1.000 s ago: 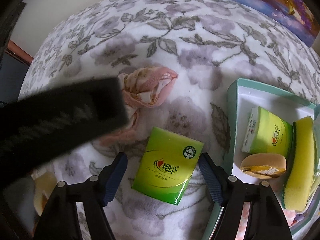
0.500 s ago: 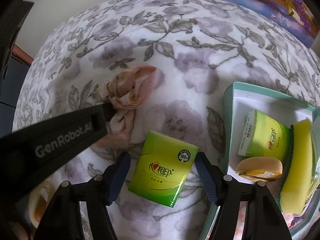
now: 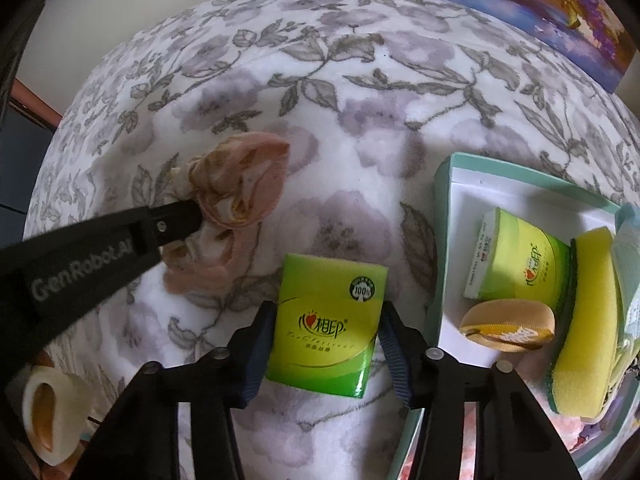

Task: Organize soft objects
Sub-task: 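Grasp the pink floral cloth with the left tool while the right tool grasps the green tissue pack, then carry the pink cloth and tissue pack over the tray with both tools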

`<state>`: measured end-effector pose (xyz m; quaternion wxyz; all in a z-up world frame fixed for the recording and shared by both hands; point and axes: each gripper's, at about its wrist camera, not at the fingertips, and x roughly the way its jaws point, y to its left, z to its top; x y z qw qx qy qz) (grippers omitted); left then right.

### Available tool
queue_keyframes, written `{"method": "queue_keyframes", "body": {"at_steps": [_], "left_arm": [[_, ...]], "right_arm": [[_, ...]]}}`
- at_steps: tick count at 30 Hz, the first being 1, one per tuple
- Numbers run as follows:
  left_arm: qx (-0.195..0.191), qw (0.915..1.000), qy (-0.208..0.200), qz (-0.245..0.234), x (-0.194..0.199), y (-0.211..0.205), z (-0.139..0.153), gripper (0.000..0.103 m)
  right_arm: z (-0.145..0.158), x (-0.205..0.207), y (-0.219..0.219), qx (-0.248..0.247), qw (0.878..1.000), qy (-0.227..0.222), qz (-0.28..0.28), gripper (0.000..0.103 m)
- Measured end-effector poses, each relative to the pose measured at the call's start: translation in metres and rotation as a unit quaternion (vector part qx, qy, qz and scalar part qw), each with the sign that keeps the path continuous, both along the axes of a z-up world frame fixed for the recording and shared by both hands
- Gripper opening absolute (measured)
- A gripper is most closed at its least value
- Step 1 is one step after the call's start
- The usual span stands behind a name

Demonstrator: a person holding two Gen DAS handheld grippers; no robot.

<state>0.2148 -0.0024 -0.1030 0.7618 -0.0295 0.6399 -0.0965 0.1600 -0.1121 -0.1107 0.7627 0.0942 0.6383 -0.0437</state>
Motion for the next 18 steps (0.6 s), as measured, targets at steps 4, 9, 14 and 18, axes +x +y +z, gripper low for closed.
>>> {"method": "queue_keyframes", "body": {"at_steps": [4, 9, 14, 18], "left_arm": [[-0.003, 1.0000, -0.009, -0.001, 0.000, 0.005, 0.009, 0.006], [-0.009, 0.9997, -0.024, -0.001, -0.009, 0.010, 0.025, 0.006], [-0.020, 0.9986, -0.048, -0.004, -0.029, 0.023, 0.051, 0.006], [-0.032, 0.9975, -0.063, -0.006, -0.049, 0.029, 0.066, 0.006]], "right_arm": [[0.003, -0.006, 0.000, 0.003, 1.000, 0.001, -0.002, 0.053], [0.022, -0.023, 0.003, 0.009, 1.000, -0.015, -0.002, 0.053], [0.042, -0.046, -0.001, 0.011, 0.999, -0.030, -0.012, 0.053], [0.056, -0.068, -0.004, 0.010, 0.999, -0.035, -0.021, 0.053]]}}
